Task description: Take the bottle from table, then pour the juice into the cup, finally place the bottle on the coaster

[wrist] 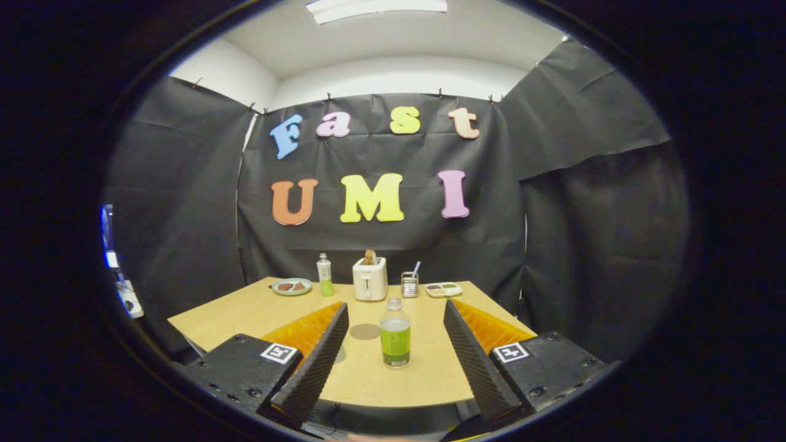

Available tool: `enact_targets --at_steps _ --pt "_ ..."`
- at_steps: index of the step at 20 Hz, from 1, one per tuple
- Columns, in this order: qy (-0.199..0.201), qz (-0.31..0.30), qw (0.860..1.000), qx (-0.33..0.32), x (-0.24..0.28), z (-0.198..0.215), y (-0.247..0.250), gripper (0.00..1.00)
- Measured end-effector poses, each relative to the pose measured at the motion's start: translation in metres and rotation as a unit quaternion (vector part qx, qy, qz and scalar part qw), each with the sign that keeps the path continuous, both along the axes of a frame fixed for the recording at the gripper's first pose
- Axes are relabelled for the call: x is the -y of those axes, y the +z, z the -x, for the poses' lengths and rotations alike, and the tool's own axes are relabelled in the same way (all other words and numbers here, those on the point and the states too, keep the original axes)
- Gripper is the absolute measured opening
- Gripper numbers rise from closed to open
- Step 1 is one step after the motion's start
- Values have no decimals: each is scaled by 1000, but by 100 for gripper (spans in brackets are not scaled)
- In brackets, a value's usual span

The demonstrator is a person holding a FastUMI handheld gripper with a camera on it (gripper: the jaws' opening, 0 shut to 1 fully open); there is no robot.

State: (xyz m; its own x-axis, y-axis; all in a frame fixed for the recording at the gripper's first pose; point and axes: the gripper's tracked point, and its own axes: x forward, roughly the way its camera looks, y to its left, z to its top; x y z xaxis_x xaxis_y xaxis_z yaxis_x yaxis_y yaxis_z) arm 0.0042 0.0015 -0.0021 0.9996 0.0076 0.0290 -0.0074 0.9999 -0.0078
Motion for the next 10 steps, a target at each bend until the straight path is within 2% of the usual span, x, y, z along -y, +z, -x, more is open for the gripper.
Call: enact_targets --at_steps 10 --pt "1 32 999 -9 -4 -62 -39 100"
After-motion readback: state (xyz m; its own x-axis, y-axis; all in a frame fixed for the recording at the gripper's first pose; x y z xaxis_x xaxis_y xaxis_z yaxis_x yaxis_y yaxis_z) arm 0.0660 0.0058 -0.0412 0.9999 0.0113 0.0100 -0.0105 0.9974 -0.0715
